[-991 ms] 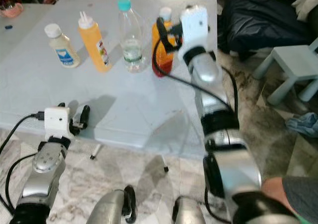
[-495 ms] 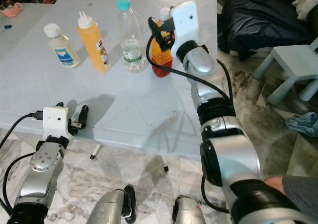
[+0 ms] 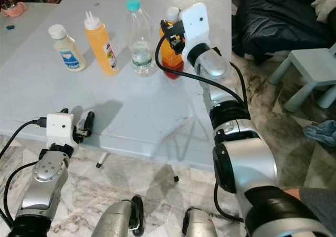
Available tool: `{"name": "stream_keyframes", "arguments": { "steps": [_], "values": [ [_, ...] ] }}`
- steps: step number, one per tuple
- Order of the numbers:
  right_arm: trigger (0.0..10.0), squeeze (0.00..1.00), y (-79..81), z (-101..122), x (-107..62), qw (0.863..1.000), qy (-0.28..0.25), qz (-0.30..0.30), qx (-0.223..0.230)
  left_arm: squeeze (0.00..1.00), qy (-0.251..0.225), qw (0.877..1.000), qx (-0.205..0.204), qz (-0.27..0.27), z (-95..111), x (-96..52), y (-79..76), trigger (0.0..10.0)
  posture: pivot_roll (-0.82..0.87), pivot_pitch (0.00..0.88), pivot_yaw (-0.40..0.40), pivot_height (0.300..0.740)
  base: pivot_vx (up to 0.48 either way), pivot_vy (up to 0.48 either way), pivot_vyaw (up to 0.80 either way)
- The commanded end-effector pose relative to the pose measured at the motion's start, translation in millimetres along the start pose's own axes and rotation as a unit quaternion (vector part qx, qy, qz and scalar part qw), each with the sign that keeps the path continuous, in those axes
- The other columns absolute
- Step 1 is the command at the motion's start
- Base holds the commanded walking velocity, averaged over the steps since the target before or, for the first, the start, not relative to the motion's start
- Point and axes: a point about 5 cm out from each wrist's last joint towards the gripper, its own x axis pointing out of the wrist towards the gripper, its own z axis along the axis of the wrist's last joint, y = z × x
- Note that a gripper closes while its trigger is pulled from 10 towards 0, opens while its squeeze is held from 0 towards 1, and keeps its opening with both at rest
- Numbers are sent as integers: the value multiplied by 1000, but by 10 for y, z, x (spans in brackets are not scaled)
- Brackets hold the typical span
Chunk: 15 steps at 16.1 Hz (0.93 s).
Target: Restocking fridge
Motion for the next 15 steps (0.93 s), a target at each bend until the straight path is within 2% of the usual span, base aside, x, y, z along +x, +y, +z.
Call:
{"name": "stream_keyframes", "arguments": {
  "steps": [1,5,9,12,14,15],
  "values": [
    [0,0,0,13,20,1000,4,1,-12,0,18,1000,10,0,-69,-29,15,10000,105,155,81,740,0,0,0],
    [0,0,-53,41,-5,999,-7,-28,-40,0,24,1000,16,2,-83,-12,19,10000,100,147,80,740,0,0,0],
    [0,0,-73,66,-232,996,-55,-33,-55,0,48,998,19,20,-153,-14,160,10000,77,144,89,740,0,0,0],
    [0,0,-29,69,-378,996,-70,-32,-44,0,48,998,23,17,-145,-7,209,10000,68,145,93,740,0,0,0],
    [10000,0,128,-66,-694,996,-64,-53,-10,0,47,998,19,29,-146,-10,259,10000,63,118,89,740,0,0,0],
    [10000,0,166,-93,-759,996,-64,-58,-4,0,47,998,17,31,-149,-14,260,10000,62,112,85,740,0,0,0]
  ]
}}
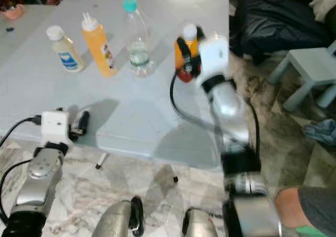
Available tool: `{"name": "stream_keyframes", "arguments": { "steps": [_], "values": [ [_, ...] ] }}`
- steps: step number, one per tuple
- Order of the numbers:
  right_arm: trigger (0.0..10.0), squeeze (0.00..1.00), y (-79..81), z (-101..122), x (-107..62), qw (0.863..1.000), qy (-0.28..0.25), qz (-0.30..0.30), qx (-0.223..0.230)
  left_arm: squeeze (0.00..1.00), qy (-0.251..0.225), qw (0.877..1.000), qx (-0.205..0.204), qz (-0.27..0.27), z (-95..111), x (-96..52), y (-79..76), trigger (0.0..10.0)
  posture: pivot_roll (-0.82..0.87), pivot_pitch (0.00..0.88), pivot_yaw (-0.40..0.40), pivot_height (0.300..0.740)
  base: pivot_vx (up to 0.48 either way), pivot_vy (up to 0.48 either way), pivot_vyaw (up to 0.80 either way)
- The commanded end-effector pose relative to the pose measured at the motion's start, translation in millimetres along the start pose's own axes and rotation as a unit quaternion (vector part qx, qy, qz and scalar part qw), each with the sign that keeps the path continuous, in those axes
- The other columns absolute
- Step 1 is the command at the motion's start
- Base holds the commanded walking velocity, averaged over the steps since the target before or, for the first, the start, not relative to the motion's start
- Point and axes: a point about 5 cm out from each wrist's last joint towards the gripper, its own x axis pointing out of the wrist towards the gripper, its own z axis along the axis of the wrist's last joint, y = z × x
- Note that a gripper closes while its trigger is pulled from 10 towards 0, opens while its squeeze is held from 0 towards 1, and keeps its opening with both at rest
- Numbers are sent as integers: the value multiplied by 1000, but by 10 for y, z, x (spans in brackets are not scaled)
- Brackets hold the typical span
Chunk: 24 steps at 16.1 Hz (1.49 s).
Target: Restocking fridge
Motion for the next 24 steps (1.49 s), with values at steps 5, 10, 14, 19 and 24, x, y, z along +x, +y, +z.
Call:
{"name": "stream_keyframes", "arguments": {
  "steps": [5,10,14,19,24],
  "values": [
    [10000,0,151,-207,-467,992,49,-100,61,0,32,999,-13,3,-156,-57,-80,10000,47,60,69,740,0,0,0],
    [10000,0,182,-137,-494,992,47,-94,71,0,25,999,-24,-11,-127,29,-224,10000,20,16,48,740,-97,0,0],
    [10000,0,214,100,-323,996,-1,-74,48,0,24,999,-26,-10,-142,51,-254,10000,14,0,44,740,-182,0,0],
    [10000,0,273,233,-191,997,-26,-52,49,0,14,999,-29,-12,-90,121,-299,10000,16,0,38,740,-145,0,0],
    [10000,0,287,27,-327,995,22,-61,82,0,22,999,-24,-14,-152,75,-293,10000,15,27,48,740,-193,0,0]
  ]
}}
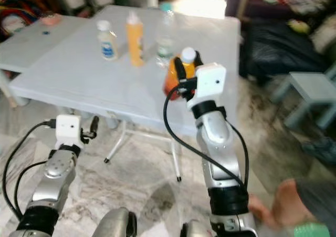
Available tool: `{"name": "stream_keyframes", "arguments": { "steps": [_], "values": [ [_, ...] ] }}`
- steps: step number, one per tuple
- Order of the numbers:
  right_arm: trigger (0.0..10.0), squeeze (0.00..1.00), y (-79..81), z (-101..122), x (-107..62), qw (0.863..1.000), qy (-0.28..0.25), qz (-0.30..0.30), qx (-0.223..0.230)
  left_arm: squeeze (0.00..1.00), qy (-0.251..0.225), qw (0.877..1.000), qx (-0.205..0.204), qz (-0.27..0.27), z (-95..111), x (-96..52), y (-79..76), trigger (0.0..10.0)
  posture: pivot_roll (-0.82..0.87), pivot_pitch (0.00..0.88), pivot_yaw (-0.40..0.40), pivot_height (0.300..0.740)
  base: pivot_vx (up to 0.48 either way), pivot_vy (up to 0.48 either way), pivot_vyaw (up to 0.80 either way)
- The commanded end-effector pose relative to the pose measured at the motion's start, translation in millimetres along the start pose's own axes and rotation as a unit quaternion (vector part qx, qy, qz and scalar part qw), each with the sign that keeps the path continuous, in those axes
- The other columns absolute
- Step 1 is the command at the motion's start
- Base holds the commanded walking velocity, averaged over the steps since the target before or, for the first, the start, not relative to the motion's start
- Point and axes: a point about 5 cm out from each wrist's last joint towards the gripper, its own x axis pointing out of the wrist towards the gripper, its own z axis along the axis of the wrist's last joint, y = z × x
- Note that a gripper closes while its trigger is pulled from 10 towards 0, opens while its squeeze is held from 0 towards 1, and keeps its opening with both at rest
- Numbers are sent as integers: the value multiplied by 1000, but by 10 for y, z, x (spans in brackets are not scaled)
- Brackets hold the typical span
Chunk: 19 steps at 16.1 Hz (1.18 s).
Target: Restocking fridge
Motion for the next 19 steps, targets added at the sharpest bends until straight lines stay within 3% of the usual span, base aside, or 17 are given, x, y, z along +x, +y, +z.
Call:
{"name": "stream_keyframes", "arguments": {
  "steps": [1,8,11,14,19],
  "values": [
    [10000,0,-52,39,-13,1000,-7,-9,-2,0,-3,1000,6,-5,20,15,-15,10000,15,30,49,740,-240,0,0],
    [10000,0,8,50,71,1000,-5,6,2,0,-11,1000,9,21,60,49,81,10000,24,74,43,740,-218,0,0],
    [10000,0,9,-24,1,1000,8,15,-14,0,-18,999,28,27,97,54,191,10000,41,94,54,740,-84,0,715],
    [10000,0,1,-140,-155,999,34,11,-15,0,1,999,43,23,-13,-83,382,10000,42,112,67,740,0,0,794],
    [10000,0,-27,-401,-413,996,88,11,-3,0,32,999,18,31,-238,-358,264,10000,36,119,50,740,0,0,793]
  ]
}}
